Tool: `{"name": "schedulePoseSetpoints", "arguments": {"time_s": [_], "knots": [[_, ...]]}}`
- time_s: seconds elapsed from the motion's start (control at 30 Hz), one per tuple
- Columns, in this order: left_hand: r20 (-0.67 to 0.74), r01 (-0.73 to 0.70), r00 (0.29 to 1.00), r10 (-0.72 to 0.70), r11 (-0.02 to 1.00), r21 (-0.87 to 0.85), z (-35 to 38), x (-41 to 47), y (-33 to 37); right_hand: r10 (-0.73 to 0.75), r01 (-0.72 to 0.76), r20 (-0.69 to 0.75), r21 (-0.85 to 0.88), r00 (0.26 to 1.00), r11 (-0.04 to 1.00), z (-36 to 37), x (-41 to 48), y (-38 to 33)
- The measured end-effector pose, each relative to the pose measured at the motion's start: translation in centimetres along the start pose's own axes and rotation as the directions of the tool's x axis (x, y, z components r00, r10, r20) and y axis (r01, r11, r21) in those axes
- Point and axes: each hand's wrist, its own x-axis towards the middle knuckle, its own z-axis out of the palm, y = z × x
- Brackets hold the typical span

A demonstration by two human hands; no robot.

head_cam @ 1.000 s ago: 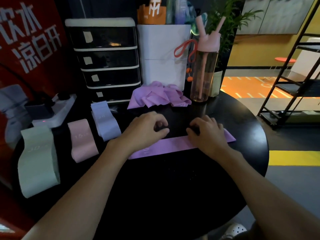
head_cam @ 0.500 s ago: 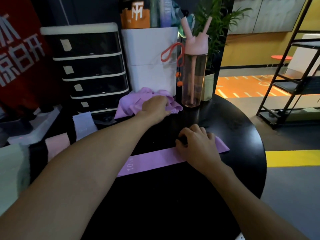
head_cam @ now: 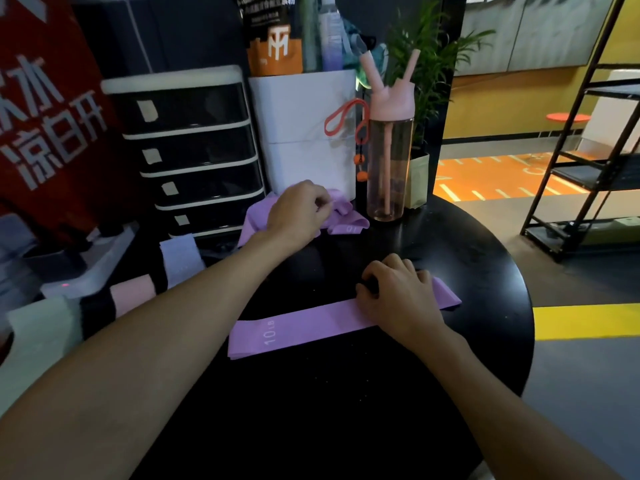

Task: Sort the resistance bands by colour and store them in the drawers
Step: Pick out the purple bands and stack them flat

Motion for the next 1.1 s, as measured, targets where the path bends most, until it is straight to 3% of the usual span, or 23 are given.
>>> {"name": "schedulePoseSetpoints", "arguments": {"time_s": [0.17,0.37,0.57,0.67,0.77,0.9,1.1], "knots": [[-0.088,-0.014,0.996,-0.001,0.985,-0.17,-4.9,-2.0,1.0,0.025,-0.023,-0.029,0.092,0.999,0.996,-0.5,0.0,-0.5],[-0.147,-0.055,0.989,0.017,0.965,-0.257,-10.4,-4.7,2.3,0.032,0.001,-0.112,0.286,0.993,0.958,-2.5,0.1,-2.0],[-0.177,-0.099,0.984,0.03,0.912,-0.398,-14.1,-5.9,4.3,-0.058,0.12,-0.116,0.653,0.992,0.748,-6.7,1.7,-7.1],[-0.173,-0.115,0.984,0.045,0.9,-0.42,-15.7,-6.4,5.0,-0.064,0.068,-0.035,0.741,0.997,0.668,-7.8,2.1,-8.9],[-0.199,-0.123,0.979,0.035,0.885,-0.448,-16.9,-6.7,5.4,-0.061,0.051,-0.015,0.756,0.998,0.653,-8.0,2.0,-9.7],[-0.213,-0.067,0.975,-0.056,0.848,-0.526,-17.4,-6.9,5.6,-0.065,0.027,0.013,0.813,0.998,0.582,-8.1,1.1,-10.2],[-0.191,0.029,0.941,-0.278,0.63,-0.776,-17.9,-6.5,6.0,-0.081,-0.051,0.102,0.874,0.991,0.484,-8.3,0.4,-9.4]]}}
